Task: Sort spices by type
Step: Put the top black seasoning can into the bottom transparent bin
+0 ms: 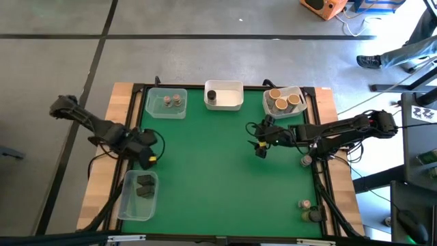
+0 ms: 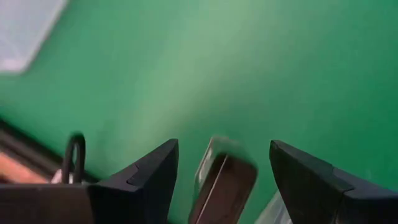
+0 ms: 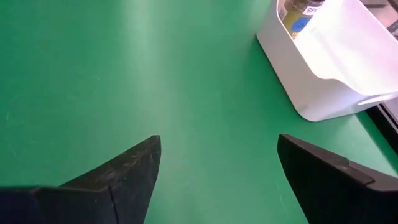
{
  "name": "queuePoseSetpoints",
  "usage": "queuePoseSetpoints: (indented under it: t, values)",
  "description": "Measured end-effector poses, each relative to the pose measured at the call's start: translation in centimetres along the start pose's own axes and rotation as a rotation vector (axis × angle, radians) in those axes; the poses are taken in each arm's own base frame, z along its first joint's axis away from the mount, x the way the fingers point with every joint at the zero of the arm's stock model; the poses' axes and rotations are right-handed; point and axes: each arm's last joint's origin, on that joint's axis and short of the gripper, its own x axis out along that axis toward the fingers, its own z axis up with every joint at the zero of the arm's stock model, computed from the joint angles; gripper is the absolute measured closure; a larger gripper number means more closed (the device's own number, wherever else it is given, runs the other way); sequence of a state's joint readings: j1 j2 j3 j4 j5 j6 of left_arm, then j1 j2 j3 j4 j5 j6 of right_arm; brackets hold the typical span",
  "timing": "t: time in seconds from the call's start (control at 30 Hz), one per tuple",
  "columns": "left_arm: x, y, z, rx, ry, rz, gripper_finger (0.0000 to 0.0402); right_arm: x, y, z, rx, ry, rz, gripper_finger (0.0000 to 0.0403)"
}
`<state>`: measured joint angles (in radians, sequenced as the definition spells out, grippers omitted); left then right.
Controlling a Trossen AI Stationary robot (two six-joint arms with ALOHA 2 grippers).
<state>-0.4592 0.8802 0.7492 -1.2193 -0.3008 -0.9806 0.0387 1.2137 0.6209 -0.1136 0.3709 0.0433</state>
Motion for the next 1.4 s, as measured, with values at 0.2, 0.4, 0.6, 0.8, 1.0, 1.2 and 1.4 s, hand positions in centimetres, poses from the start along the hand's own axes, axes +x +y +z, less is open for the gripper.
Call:
queuePoseSetpoints:
  t: [0.2,0.4,0.6,0.8,1.0,1.2,1.4]
  values:
    - [0.5,0.2,0.3,-0.023,0.111,-0.071,0.0167,0.0,0.1,0.0,-0.020,0.002,0.040,0.0081]
    - [0.6,0.1,0.4,0.079,0.110,-0.079,0.0167,0.0,0.1,0.0,-0.023,0.002,0.044,0.0082]
    - [1.9,0.4,-0.4,0.167,0.141,-0.050,0.0167,0.0,0.1,0.0,-0.023,0.002,0.043,0.0081]
    - [2.7,0.2,-0.7,0.183,0.166,-0.092,0.0167,0.0,0.1,0.0,-0.011,0.003,0.043,0.0081]
    - [2.8,0.2,-0.7,0.186,0.172,-0.086,0.0167,0.0,0.1,0.0,-0.003,0.000,0.042,0.0081]
    - [3.3,-0.1,-0.7,0.204,0.204,-0.063,0.0167,0.0,0.1,0.0,-0.003,0.000,0.041,0.0081]
    - [4.2,-0.7,-0.6,0.230,0.266,-0.022,0.0179,0.0,0.1,0.0,-0.003,0.001,0.041,0.0081]
